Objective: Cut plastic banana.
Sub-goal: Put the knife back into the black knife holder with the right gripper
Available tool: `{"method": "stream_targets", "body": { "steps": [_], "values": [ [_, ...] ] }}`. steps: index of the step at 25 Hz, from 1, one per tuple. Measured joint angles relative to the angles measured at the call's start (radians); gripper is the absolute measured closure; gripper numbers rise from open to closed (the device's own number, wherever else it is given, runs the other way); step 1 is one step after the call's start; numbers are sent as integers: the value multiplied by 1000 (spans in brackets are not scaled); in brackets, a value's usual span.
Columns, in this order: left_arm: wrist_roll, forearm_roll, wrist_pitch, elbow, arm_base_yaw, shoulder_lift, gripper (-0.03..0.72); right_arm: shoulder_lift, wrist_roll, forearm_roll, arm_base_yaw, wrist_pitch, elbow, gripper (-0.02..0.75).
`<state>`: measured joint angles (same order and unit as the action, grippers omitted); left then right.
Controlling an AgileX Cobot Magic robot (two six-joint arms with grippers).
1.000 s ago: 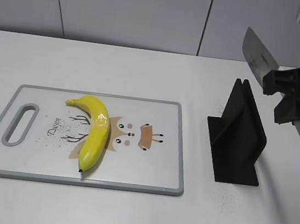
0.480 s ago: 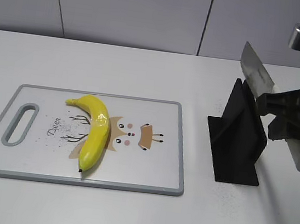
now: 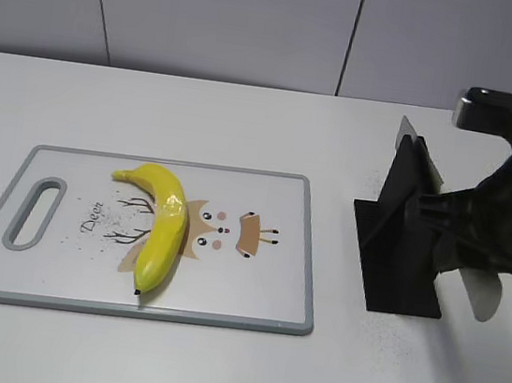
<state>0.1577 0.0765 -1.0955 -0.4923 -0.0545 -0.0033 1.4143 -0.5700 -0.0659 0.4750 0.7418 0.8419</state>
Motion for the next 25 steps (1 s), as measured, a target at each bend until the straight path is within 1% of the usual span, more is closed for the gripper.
{"method": "stream_targets", "body": {
  "steps": [3,4,5,7,9,11,12,15,18,22,25],
  "values": [
    [0,0,-1,0,0,0,99,13,38,66,-4,-2,0,575],
    [0,0,-1,0,0,0,99,13,48,66,-4,-6,0,556],
    [0,0,-1,0,0,0,99,13,65,82,-4,-8,0,512],
    [0,1,-2,0,0,0,99,13,77,96,-4,-11,0,380],
    [0,0,-2,0,0,0,99,13,93,100,-4,-10,0,220],
    [0,1,-2,0,0,0,99,12,135,102,-4,19,9,124],
    [0,1,-2,0,0,0,99,7,175,103,-4,40,18,101],
    [0,1,-2,0,0,0,99,-60,306,108,-4,101,36,82],
    [0,1,-2,0,0,0,99,-207,415,138,-4,155,30,80],
    [0,1,-2,0,0,0,99,-437,520,154,-4,176,-66,85],
    [0,1,-2,0,0,0,99,-640,545,155,-4,195,-157,92]
  ]
}}
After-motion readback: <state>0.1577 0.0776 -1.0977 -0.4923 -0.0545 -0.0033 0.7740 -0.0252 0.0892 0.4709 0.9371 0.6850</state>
